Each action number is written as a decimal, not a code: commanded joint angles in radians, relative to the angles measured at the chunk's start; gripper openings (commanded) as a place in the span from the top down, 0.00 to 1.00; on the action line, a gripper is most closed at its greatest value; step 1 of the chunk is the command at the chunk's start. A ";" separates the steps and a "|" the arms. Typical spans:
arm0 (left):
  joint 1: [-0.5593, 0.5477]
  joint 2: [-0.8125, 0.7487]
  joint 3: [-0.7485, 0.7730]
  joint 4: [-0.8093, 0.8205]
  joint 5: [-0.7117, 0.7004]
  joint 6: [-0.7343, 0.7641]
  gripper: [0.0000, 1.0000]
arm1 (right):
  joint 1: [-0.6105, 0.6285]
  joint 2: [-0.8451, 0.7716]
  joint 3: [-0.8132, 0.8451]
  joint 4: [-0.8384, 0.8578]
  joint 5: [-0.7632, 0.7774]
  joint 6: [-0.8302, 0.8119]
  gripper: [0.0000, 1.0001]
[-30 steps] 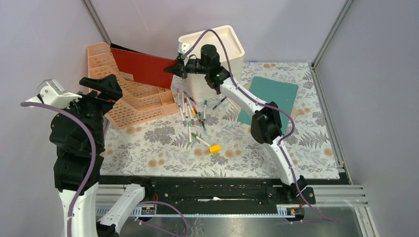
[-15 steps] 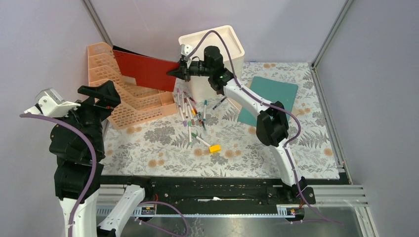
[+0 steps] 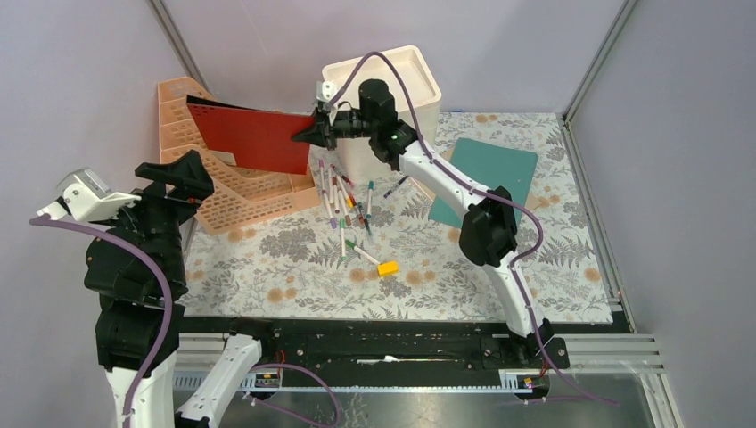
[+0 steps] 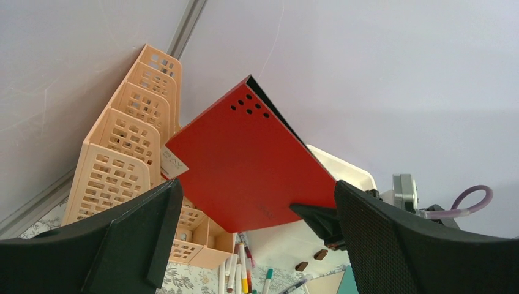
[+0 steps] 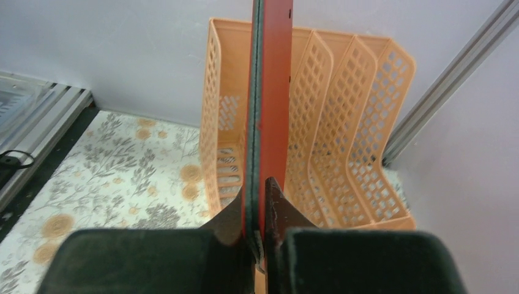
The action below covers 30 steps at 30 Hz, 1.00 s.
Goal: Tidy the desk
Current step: Place the folder in the storage box.
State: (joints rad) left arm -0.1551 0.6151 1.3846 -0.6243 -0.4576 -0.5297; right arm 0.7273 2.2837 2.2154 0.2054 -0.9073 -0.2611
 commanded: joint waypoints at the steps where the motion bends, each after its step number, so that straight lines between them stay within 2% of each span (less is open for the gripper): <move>1: 0.005 -0.012 0.017 0.044 -0.009 0.027 0.01 | 0.032 0.089 0.233 0.045 -0.074 0.015 1.00; 5: 0.005 -0.014 0.031 0.029 -0.011 0.018 0.01 | 0.037 0.214 0.395 0.083 -0.060 0.049 1.00; 10: 0.005 -0.011 0.032 0.030 -0.018 0.014 0.01 | 0.074 0.193 0.315 0.080 -0.068 -0.046 1.00; 17: 0.005 0.025 0.060 0.030 -0.012 0.036 0.01 | 0.094 0.257 0.384 0.146 -0.016 -0.017 1.00; 24: 0.005 0.026 0.062 0.030 -0.017 0.046 0.01 | 0.109 0.280 0.371 0.209 0.033 -0.047 1.00; 30: 0.005 0.015 0.053 0.029 -0.025 0.051 0.01 | 0.111 0.297 0.335 0.180 0.036 -0.114 1.00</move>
State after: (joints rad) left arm -0.1551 0.6285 1.4189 -0.6285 -0.4610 -0.5011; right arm 0.8005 2.5839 2.5366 0.3065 -0.8246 -0.3202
